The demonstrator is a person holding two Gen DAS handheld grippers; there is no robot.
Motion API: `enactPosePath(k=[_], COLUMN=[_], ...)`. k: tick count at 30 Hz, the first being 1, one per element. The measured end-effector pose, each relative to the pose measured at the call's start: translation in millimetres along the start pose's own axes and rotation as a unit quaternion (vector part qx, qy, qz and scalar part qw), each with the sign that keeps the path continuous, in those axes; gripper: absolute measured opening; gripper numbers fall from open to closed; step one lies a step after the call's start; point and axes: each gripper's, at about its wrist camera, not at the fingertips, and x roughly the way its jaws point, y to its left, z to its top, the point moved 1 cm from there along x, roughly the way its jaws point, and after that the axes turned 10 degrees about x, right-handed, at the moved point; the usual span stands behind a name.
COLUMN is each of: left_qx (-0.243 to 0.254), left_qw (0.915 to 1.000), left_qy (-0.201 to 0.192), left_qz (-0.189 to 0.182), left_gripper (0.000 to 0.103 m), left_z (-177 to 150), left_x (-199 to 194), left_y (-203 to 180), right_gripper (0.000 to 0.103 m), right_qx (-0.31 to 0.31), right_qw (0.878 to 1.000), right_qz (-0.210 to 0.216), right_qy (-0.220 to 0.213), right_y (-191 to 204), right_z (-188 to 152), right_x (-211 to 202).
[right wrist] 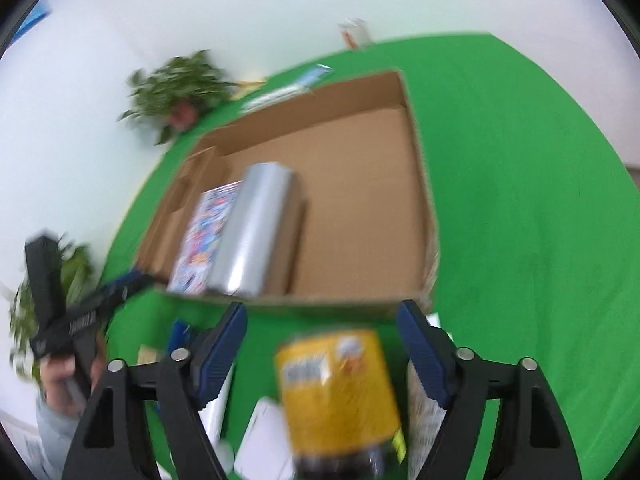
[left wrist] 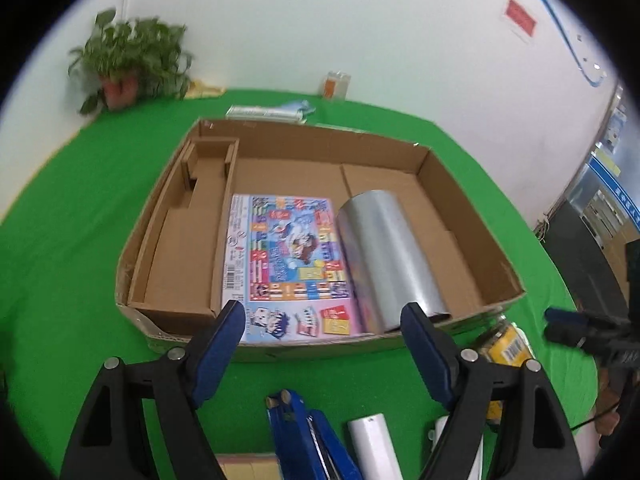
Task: Organize rigid objects
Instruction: 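Move both grippers to the yellow-labelled jar and grasp it, then lift the yellow jar with both grippers toward the large box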
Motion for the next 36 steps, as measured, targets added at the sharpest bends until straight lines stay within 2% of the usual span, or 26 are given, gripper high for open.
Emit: enactPosePath(k=[2, 3, 4, 6, 8, 12, 13, 15, 18, 20, 22, 24, 26, 28, 34, 36], left_qx=[0.007, 0.000, -0.013, -0.032, -0.057, -0.089, -0.096, -0.098, -0.093, -0.088, -0.091, -0.097, -0.100, -0.104, -0.105, -0.104], left_qw=[0.9991, 0.9976, 0.9947, 0.9866, 0.9719, 0.9508, 0.9439, 0.9354, 0.9331, 0.9364, 0.9378, 0.9353, 0.9330, 0.9299, 0.9294, 0.9294], left_qy=[0.012, 0.022, 0.035, 0.062, 0.092, 0.131, 0.145, 0.163, 0.176, 0.191, 0.209, 0.222, 0.228, 0.231, 0.230, 0.227], left_qz=[-0.040, -0.066, -0.095, -0.147, -0.209, -0.266, -0.281, -0.298, -0.299, -0.281, -0.262, -0.258, -0.260, -0.266, -0.269, -0.272], left_gripper=[0.081, 0.081, 0.081, 0.081, 0.081, 0.081, 0.081, 0.081, 0.081, 0.081, 0.080, 0.080, 0.080, 0.081, 0.083, 0.083], left_z=[-5, -6, -11, -20, -27, -31, -32, -31, -28, -27, -27, -28, -29, -31, -34, -36], left_x=[-4, 0, 2, 11, 24, 46, 54, 65, 74, 81, 91, 99, 103, 107, 114, 116], left_y=[-19, -25, -32, -45, -57, -74, -79, -88, -97, -100, -99, -102, -105, -108, -106, -104], right_gripper=[0.069, 0.061, 0.056, 0.058, 0.058, 0.053, 0.053, 0.053, 0.053, 0.053, 0.054, 0.054, 0.060, 0.064, 0.081, 0.083], right_qx=[-0.012, -0.014, -0.024, -0.019, -0.010, -0.048, -0.062, -0.080, -0.055, -0.020, 0.011, 0.031, 0.040, 0.030, -0.004, -0.008], right_qw=[0.999, 0.999, 0.998, 0.998, 0.998, 0.996, 0.996, 0.996, 0.997, 0.997, 0.999, 0.998, 0.996, 0.996, 0.997, 0.996], right_qz=[-0.015, -0.022, -0.052, -0.051, -0.052, -0.076, -0.063, -0.029, 0.039, 0.058, 0.039, 0.019, 0.025, 0.026, -0.004, -0.011], right_qy=[0.032, 0.040, 0.030, 0.026, 0.015, 0.003, 0.004, 0.011, 0.033, 0.037, 0.035, 0.049, 0.070, 0.075, 0.081, 0.088], right_y=[1, 0, 0, -3, -5, 16, 30, 42, 46, 33, 15, 1, -9, -9, 6, 7], right_z=[-21, -29, -36, -44, -51, -75, -83, -93, -97, -92, -84, -81, -78, -76, -82, -83], right_x=[10, 15, 20, 25, 23, 15, 15, 7, 4, 4, 9, 19, 30, 34, 62, 71])
